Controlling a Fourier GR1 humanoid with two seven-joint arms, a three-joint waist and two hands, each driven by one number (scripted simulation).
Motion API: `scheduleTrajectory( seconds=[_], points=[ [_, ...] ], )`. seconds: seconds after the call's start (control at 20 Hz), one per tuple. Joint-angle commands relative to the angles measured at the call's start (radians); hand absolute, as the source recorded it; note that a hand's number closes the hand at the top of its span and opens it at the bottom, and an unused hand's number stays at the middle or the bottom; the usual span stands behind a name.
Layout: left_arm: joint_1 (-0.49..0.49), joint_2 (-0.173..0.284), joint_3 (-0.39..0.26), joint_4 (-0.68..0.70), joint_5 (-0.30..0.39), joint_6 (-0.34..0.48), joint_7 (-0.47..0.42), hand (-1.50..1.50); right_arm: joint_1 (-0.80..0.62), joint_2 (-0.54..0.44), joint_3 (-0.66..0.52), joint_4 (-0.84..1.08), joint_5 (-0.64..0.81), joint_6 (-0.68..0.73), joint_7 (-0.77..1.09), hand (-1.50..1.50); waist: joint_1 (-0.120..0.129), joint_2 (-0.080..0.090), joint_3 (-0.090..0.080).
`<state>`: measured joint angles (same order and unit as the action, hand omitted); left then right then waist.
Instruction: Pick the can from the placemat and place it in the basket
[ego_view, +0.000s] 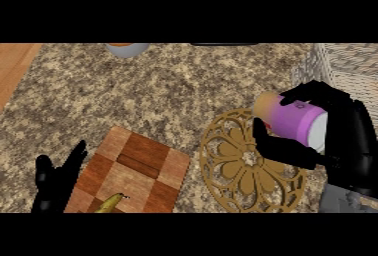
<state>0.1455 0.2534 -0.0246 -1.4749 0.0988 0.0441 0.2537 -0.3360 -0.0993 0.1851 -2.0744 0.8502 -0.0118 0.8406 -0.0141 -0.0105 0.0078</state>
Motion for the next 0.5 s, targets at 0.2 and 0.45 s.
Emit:
scheduleTrajectory(
  seconds=[0.2, 0.45],
  points=[
    [0.005, 0.018, 0.022, 0.065, 0.028, -0.06, 0.009, 0.0, -0.272, -0.159, -0.331, -0.074, -0.13, 0.192, 0.19, 1.5, 0.011, 0.008, -0.009],
    [0.026, -0.03, -0.005, 0.067, -0.005, -0.027, -0.008, 0.0, -0.397, -0.279, -0.481, 0.038, -0.227, 0.257, 0.232, 1.5, 0.015, 0.008, -0.009]
  ],
)
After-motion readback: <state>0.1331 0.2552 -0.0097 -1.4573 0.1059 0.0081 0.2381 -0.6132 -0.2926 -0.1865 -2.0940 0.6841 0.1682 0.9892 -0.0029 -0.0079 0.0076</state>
